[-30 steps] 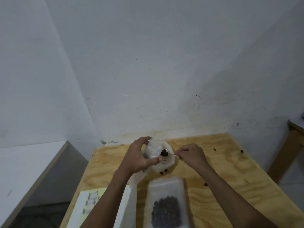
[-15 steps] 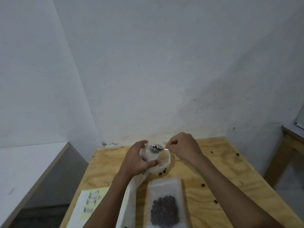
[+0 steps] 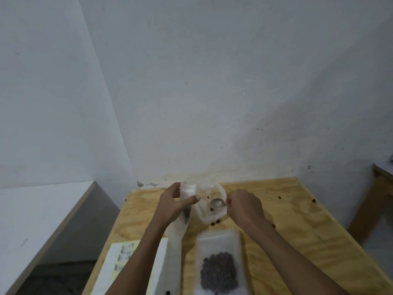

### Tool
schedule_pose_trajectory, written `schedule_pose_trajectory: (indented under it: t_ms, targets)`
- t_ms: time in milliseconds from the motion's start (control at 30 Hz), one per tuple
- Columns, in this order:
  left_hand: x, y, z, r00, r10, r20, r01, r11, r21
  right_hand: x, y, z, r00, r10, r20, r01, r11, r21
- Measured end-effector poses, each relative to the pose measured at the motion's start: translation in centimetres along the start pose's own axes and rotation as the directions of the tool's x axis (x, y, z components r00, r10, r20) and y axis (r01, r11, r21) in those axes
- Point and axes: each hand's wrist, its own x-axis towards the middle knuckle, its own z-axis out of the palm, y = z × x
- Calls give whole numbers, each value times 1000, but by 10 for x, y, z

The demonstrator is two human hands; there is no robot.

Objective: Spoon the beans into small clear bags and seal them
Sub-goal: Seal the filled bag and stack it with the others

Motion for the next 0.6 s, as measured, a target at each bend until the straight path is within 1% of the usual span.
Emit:
schedule_pose_trajectory:
  t_ms: [67, 133, 200, 333, 433, 600]
  targets:
    - [2, 4, 1, 997, -36, 65, 39, 998, -49, -3, 2, 9, 1000, 2, 12, -2, 1000, -9]
    - [4, 11, 4, 989, -73, 128, 86, 991, -99, -3, 4, 15, 1000, 2, -4, -2, 1000, 12]
    - [5, 18, 10, 980, -112, 166, 138, 978, -156, -2, 6, 17, 1000, -2, -14, 3, 999, 33]
    - [7, 28, 21, 980, -141, 141, 166, 969, -182, -1, 18, 12, 1000, 10, -29, -8, 998, 57]
    - [8, 29, 27, 976, -161, 150, 187, 966, -180, -3, 25, 12, 1000, 26, 3, -26, 997, 67]
    - [11, 35, 39, 960, -225, 168, 267, 918, -294, -4, 27, 20, 999, 8, 35, -15, 978, 209]
